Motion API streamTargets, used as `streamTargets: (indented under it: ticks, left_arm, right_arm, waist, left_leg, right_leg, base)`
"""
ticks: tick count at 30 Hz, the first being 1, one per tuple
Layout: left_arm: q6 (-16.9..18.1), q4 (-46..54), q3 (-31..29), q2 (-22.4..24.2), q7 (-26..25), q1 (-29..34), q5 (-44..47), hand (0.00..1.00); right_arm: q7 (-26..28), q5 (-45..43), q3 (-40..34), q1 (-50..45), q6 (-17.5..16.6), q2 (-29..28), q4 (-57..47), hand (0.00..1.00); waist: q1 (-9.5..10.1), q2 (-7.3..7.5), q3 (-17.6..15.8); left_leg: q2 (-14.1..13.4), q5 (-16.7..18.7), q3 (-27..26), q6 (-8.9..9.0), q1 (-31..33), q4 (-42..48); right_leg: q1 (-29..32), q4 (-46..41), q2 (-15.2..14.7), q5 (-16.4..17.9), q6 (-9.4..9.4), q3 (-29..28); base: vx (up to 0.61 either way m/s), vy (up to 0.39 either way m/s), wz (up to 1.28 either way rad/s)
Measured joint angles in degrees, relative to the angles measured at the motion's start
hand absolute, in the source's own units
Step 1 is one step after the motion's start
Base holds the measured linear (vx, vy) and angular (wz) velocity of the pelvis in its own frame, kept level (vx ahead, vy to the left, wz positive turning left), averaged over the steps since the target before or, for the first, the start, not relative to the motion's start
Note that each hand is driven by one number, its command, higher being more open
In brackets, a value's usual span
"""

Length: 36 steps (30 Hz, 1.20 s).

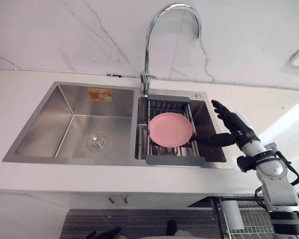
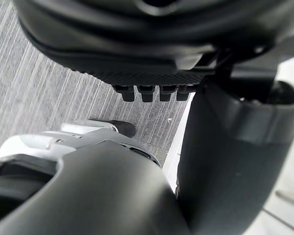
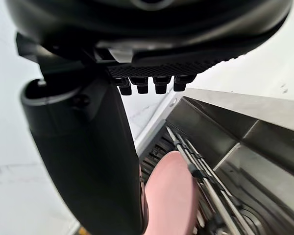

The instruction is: Walk over to the sink, pick up the cup, carry it to the dishwasher, place the cup inside the dishwasher, then close the dishwasher door

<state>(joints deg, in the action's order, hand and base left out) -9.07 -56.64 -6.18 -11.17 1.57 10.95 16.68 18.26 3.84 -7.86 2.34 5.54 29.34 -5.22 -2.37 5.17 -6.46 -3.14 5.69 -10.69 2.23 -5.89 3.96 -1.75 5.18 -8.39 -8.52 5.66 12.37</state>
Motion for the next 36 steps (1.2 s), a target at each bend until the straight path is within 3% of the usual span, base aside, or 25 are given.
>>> streamTargets:
  ticks: [10,16,20,36]
  left_arm:
    - [-1.22,0.03,1.65,-0.1,-0.48,0.01,0.11,1.0]
    - [-1.83,0.14,1.64,-0.09,-0.42,0.0,-0.51,1.0]
    - [-2.29,0.11,1.64,-0.07,-0.43,0.01,-0.99,1.0]
    - [-3.03,0.97,1.53,0.0,-0.44,0.0,-2.21,1.0]
  right_arm:
    - [-1.0,10.13,2.92,-0.8,-1.58,-0.02,5.02,1.0]
    - [-7.57,19.69,3.83,-0.82,-8.22,-0.02,5.62,1.0]
    - [-9.79,22.23,5.17,-0.81,-10.32,-0.14,5.57,1.0]
    - [-12.28,22.54,7.27,-0.72,-9.85,-1.21,6.87,1.0]
  waist:
    - [0.05,-1.04,1.16]
    - [0.05,-1.12,1.46]
    - [0.14,-1.17,2.08]
    - [0.53,-1.22,2.06]
  left_leg:
    - [-1.61,-1.1,0.16,1.23,-0.68,-1.67]
    - [-1.77,-1.17,0.45,1.34,-0.69,-1.81]
    - [-1.73,-1.17,0.55,1.33,-0.71,-1.85]
    - [-1.82,-1.93,1.97,1.57,-0.86,-2.77]
  right_leg:
    - [-0.01,-0.01,1.5,0.37,-0.9,1.16]
    - [-0.27,-0.02,1.66,0.26,-0.93,1.55]
    - [-0.4,-0.01,1.6,0.27,-0.93,1.8]
    - [-0.94,0.0,1.65,0.53,-1.1,3.31]
  base:
    - [-0.03,-0.041,0.0]
    - [0.0,0.0,0.0]
    - [-0.02,-0.003,0.02]
    - [-0.02,-0.01,0.05]
